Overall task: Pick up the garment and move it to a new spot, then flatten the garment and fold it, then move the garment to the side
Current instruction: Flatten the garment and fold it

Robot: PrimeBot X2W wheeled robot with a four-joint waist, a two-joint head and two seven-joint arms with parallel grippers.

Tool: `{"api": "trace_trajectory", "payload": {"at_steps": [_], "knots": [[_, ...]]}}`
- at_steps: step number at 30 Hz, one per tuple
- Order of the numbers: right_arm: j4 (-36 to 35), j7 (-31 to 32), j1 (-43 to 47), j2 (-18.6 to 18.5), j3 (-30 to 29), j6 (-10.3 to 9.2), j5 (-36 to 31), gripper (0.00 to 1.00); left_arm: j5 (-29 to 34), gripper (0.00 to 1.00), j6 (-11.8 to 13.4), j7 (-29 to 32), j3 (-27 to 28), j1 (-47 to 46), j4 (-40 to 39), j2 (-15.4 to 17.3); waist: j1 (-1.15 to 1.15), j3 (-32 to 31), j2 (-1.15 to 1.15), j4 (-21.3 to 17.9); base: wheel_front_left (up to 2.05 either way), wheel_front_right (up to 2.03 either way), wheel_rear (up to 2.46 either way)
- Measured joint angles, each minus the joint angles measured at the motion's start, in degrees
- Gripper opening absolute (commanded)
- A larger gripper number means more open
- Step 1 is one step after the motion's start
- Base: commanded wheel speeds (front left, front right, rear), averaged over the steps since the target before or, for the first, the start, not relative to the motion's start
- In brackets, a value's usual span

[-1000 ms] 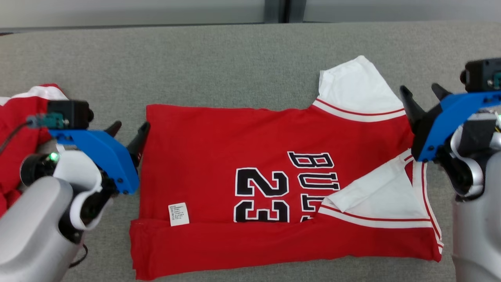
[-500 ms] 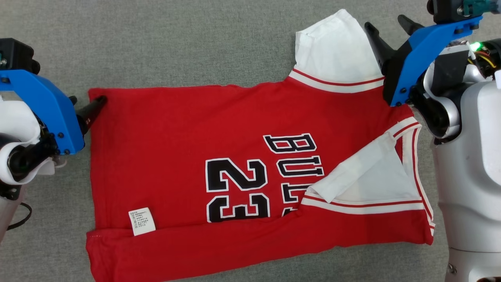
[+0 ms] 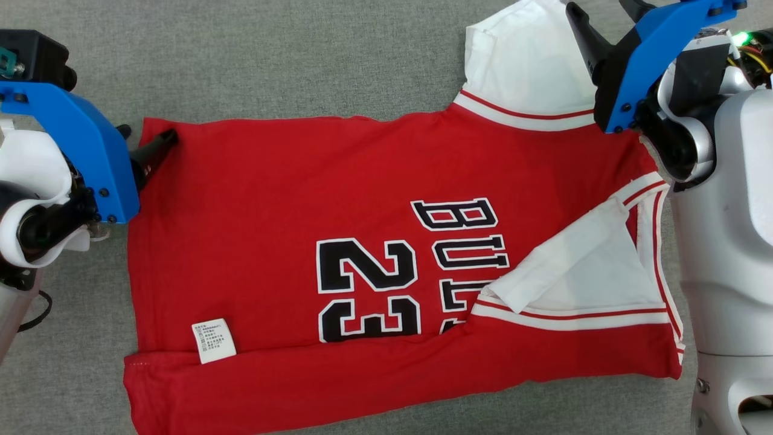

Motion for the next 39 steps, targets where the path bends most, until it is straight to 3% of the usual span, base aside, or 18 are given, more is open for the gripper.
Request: {"api": "trace_trajectory", "payload": {"at_steps": [3, 4, 6, 16, 25, 26, 28, 31, 39], "knots": [[1.2, -0.4, -0.6, 0.0, 0.5, 0.0, -0.1, 1.0, 0.9, 1.0, -0.1, 1.3, -1.1, -0.9, 0.5, 0.1, 0.0, 0.3, -0.01, 0.2, 0.0, 0.0, 0.0], [1.6, -0.4, -0.8, 0.0, 0.7, 0.0, -0.1, 1.0, 0.7, 0.74, -0.4, 1.6, -1.2, -0.9, 0.6, 0.0, 0.0, 0.4, -0.01, 0.3, 0.0, 0.0, 0.0], [2.7, -0.3, -1.2, -0.4, 1.2, 0.0, -0.3, 1.0, 0.0, 0.0, -0.9, 1.8, -1.2, -0.9, 0.7, -0.4, 0.0, 0.4, -0.01, 0.6, 0.0, 0.0, 0.0], [13.2, 0.3, -8.1, -3.6, -1.3, 0.0, -3.4, 1.0, 3.0, 0.0, -5.0, -2.4, -4.2, -0.2, -1.6, -2.8, 0.0, 1.8, -0.01, 4.7, 0.0, 0.0, 0.0], [21.7, 9.3, -15.1, -4.8, -0.7, -0.01, -8.4, 1.0, 4.7, 0.0, -7.8, -6.0, -5.7, -2.4, -0.1, -7.5, -0.01, 4.2, -0.02, 9.4, 0.0, 0.0, 0.0], [22.0, 10.0, -15.4, -5.0, -0.4, -0.01, -8.8, 0.92, 4.8, 0.0, -8.1, -6.3, -5.9, -2.7, 0.4, -8.0, -0.01, 4.3, -0.02, 9.7, 0.0, 0.0, 0.0], [22.3, 10.8, -15.7, -5.3, -0.3, -0.01, -8.8, 0.0, 4.9, 0.0, -8.5, -7.1, -6.1, -3.0, 1.3, -8.7, -0.01, 4.5, -0.02, 10.0, 0.0, 0.0, 0.0], [22.2, 10.3, -15.7, -5.1, -0.4, 0.02, -8.8, 0.0, 5.6, 0.0, -9.0, -9.2, -6.3, -3.1, 2.4, -9.1, -0.01, 4.5, -0.02, 9.7, 0.0, 0.0, 0.0], [19.9, -0.7, -13.0, -5.4, -1.0, 0.02, -7.1, 0.0, 11.2, 0.0, -9.8, -21.7, -5.1, -3.5, 6.6, -9.4, 0.02, 2.7, 0.01, 8.5, 0.0, 0.0, 0.0]]}}
